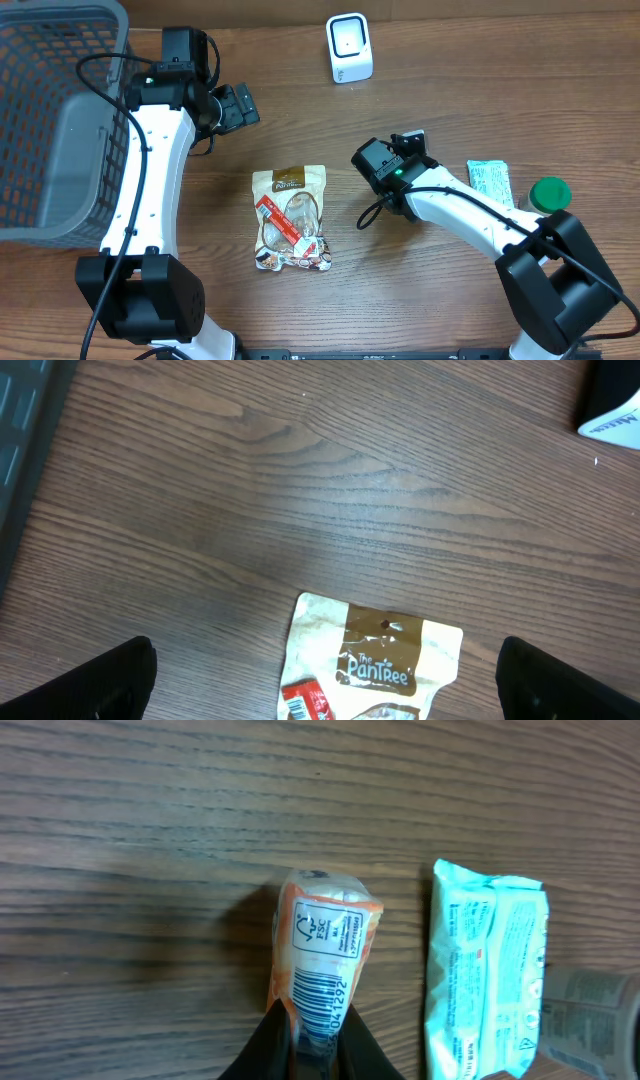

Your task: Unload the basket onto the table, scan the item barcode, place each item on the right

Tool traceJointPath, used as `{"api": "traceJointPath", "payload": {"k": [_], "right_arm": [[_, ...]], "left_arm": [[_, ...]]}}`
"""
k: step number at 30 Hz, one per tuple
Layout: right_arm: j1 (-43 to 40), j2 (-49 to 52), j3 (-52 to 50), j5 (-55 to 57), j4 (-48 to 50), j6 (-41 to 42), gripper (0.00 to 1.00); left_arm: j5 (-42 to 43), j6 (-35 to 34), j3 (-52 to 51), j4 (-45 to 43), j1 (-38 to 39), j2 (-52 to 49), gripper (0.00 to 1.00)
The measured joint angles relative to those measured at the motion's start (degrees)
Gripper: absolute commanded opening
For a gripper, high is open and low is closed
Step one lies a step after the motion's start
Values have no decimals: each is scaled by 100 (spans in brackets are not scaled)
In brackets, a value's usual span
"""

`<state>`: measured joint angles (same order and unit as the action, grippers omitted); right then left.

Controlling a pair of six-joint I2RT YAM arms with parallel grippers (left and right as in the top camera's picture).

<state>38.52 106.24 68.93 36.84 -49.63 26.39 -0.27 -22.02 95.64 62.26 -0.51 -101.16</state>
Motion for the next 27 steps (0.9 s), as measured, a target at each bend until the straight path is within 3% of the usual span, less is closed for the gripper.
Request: {"api": "traceJointPath", "payload": {"k": [27], "right_arm": [[63, 111, 0, -553, 352, -31, 18]], "left_arm": [[-2, 0, 0, 0, 0, 0, 100]]}}
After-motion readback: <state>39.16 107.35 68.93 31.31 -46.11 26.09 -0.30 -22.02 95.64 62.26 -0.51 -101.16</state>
